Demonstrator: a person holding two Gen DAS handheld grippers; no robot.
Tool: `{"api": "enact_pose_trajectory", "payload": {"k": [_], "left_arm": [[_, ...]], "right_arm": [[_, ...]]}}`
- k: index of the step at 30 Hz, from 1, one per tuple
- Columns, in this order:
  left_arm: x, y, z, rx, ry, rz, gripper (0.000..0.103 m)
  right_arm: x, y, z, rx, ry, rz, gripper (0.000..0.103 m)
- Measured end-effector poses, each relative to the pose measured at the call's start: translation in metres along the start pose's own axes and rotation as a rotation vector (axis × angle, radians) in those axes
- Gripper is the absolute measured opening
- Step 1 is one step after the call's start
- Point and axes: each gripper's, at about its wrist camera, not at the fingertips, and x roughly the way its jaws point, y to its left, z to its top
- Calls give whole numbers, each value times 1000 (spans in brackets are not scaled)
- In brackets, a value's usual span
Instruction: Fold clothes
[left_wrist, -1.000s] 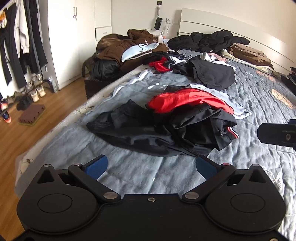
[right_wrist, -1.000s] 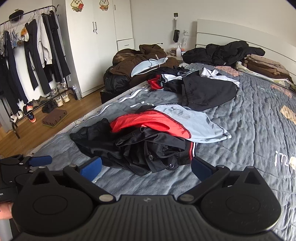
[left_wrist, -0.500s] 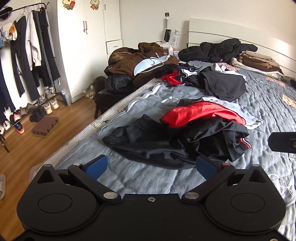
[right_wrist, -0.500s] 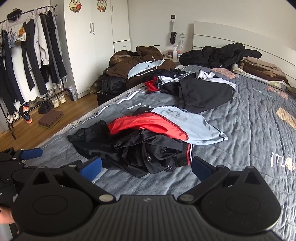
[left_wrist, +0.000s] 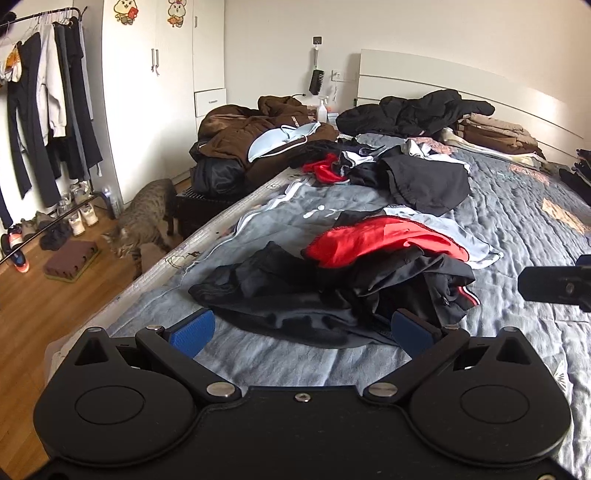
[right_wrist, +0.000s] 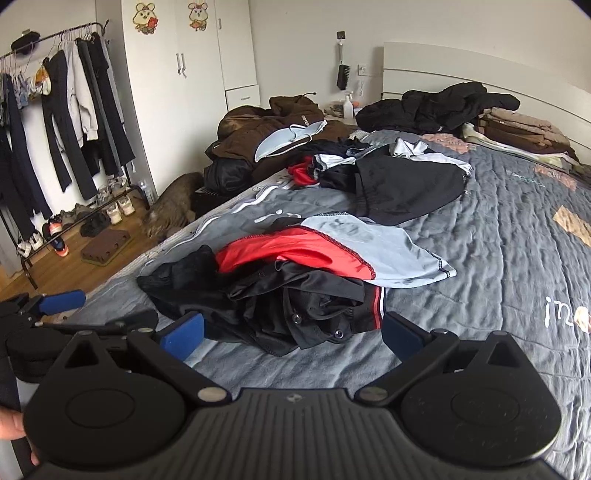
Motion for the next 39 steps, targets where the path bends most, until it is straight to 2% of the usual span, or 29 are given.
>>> {"api": "enact_pose_trajectory", "payload": {"k": [4,18,22,24,29,34,37,39], "left_arm": [[1,-1,-1,10,1,37,103],[3,-6,-1,52,17,58,103],[3,-1,0,30,21,64,103],[5,3,1,14,30,62,103],[8,11,2,-22,46,66,103],[13,19,5,-62,69,64,103],[16,23,6,-77,76,66,103],[20,24,6,-86,84,67,103]], "right_arm": [[-1,0,1,12,-6,0,103],[4,6,2,-16,0,9,103],[8,4,4,-43,-9,13,103],[11,4,6,-83,-17,-15,103],[30,3,13,-197,-20,-18,103],[59,10,19,-371,-12,-59,103],[77,12,26,-441,-42,-56,103],[86,15,31,-508,-79,-12,103]]}}
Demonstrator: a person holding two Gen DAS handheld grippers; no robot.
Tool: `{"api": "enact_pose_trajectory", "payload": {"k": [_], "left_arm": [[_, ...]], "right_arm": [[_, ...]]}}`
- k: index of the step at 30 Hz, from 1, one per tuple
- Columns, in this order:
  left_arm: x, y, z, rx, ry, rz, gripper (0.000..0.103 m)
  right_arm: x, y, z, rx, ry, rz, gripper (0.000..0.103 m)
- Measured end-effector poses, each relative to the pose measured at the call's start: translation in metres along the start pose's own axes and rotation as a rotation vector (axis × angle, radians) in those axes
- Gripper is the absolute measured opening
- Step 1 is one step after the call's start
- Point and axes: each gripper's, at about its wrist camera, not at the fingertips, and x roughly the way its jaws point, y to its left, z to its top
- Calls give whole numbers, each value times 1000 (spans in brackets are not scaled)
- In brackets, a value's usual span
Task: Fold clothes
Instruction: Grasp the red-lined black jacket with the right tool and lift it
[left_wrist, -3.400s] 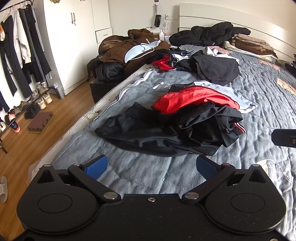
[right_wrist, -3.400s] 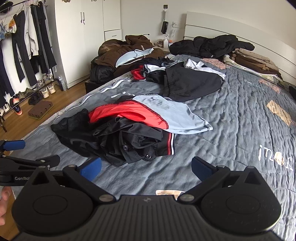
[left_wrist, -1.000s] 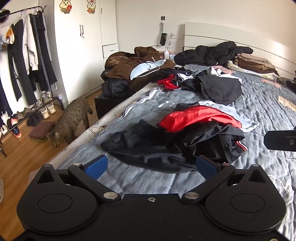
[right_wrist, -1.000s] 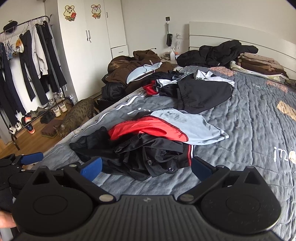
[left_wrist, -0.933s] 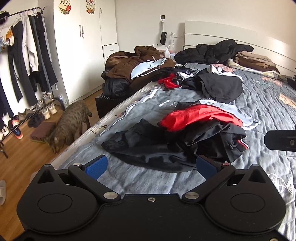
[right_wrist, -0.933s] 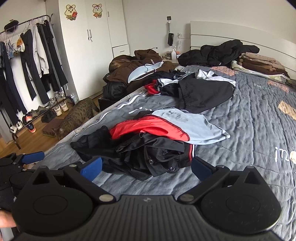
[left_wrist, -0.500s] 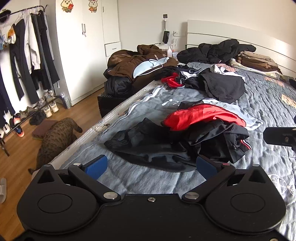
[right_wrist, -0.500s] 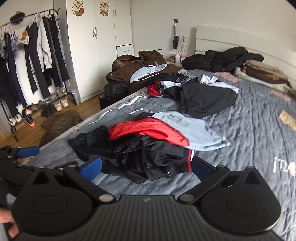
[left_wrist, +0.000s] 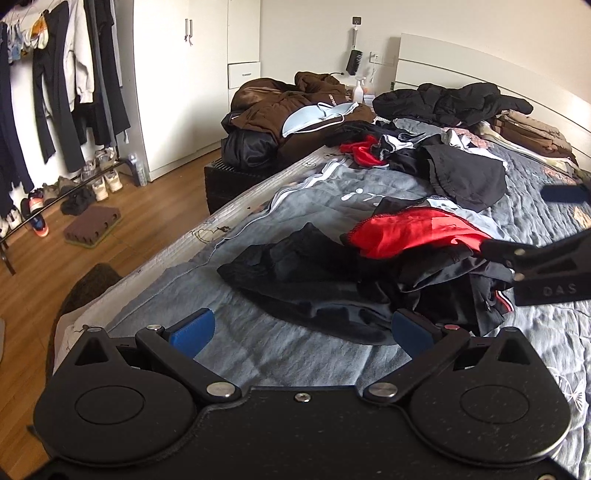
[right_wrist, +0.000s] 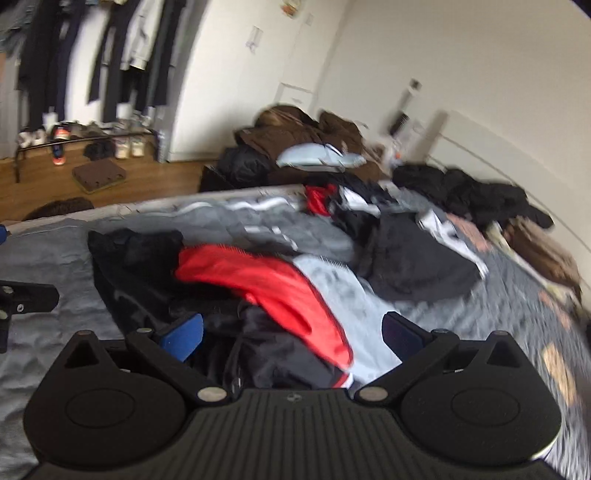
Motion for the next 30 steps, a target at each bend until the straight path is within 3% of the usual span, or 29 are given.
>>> {"api": "enact_pose_trajectory", "payload": {"k": [6,10,17,20,25,27,30], "left_arm": [[8,2,4,-34,24,-21,103],[12,2,5,-53,40,-36,103],[12,3,6,-63,48,-43,103],[13,5,6,-77,55,-44,103],[13,4,6,-71,53,-47,103],[13,3,6,-70,54,-47,103],[14,3,6,-72,55,-47,103]], "right_arm": [[33,10,23,-150,-8,89,103],[57,29,28,-264,18,70,103],[94,37,23,-286,93,118,96],[104,37,20,-303,109,116,81],[108,24,19,-209,101,163,31],[104,21,19,-191,79,169,17],[94,15,19,-144,53,168,11]]}}
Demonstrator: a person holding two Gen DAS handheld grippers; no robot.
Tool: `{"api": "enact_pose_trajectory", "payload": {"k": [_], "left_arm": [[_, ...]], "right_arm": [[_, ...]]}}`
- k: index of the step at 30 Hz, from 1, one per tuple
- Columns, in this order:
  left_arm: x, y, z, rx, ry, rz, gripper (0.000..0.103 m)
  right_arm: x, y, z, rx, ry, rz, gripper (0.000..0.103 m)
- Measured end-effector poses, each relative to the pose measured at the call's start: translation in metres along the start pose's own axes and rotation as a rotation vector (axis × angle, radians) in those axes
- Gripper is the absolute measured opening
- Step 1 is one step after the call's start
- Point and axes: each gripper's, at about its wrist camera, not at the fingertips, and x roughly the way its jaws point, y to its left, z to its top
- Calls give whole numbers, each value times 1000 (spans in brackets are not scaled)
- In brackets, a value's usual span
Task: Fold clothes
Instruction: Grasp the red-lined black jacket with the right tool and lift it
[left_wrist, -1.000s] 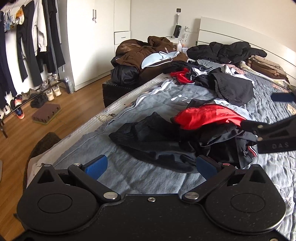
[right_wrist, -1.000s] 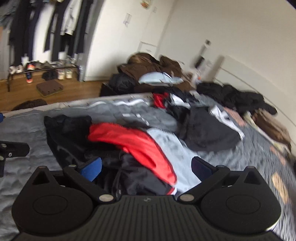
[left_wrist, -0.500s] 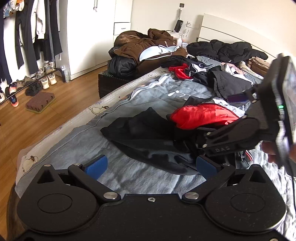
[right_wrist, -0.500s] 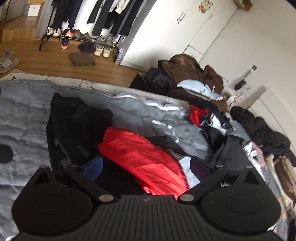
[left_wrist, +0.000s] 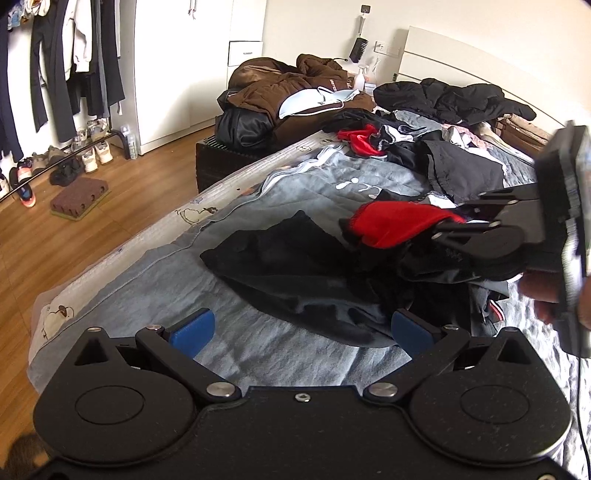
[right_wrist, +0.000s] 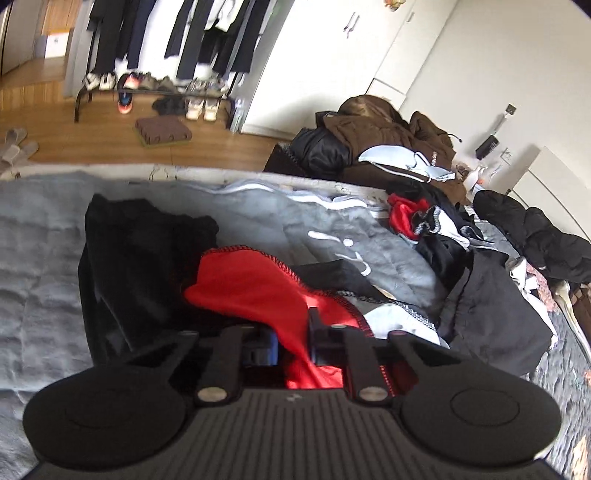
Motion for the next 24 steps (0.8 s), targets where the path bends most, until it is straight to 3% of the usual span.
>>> {"api": "enact_pose_trajectory", "payload": {"k": [9,15,24], "left_arm": [[-1,-8,-1,4,1,-18,103],[-11,-26,-6,14,-29,-54,103],[-44,-69,-27,112,-117,-138,103]], "right_arm": [[-58,-28,-4,182,-98,-9,6],[-123,-41,-16,261,-182,-30,5],[-212,-58,-63,418,-246,-78,5]]}}
